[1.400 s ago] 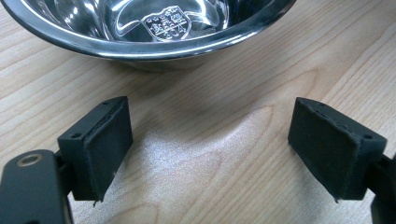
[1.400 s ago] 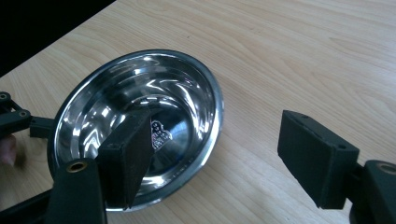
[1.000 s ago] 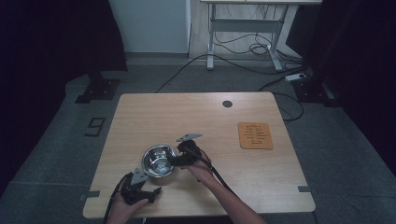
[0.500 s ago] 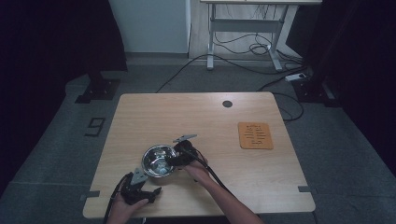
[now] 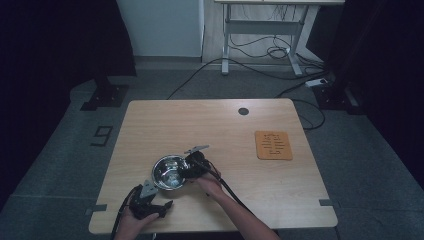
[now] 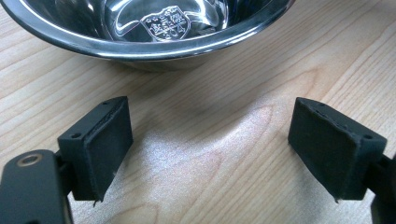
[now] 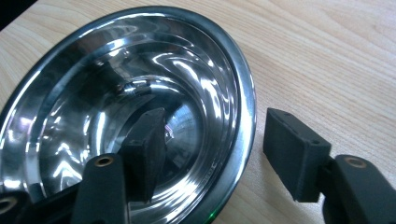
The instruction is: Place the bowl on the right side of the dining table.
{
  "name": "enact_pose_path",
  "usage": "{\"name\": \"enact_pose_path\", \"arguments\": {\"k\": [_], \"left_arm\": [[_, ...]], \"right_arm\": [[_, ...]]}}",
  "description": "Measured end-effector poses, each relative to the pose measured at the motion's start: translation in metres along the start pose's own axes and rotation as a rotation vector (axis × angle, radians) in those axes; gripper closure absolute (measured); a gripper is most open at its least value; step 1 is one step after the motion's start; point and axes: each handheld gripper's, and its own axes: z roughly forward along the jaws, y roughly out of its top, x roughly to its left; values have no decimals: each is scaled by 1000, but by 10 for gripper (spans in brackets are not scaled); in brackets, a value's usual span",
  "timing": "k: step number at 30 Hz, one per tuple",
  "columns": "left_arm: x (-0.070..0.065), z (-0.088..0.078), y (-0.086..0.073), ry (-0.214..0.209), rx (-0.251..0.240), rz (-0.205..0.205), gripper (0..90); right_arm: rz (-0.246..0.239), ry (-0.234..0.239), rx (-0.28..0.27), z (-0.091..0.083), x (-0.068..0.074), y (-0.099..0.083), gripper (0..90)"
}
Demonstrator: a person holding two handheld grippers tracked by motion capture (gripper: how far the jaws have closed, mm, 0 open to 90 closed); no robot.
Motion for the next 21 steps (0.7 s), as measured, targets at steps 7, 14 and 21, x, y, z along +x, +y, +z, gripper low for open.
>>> {"name": "enact_pose_path", "arguments": {"k": [7,14,21], "left_arm": [[0,0,0,0,0,0,133],[0,0,0,0,0,0,133],[0,0,0,0,-1,0,133]], "right_arm": [[29,25,26,6,-2,-1,536],[45,33,49,8,-4,0,677],[91,62,62,9,-6,1,806]]}}
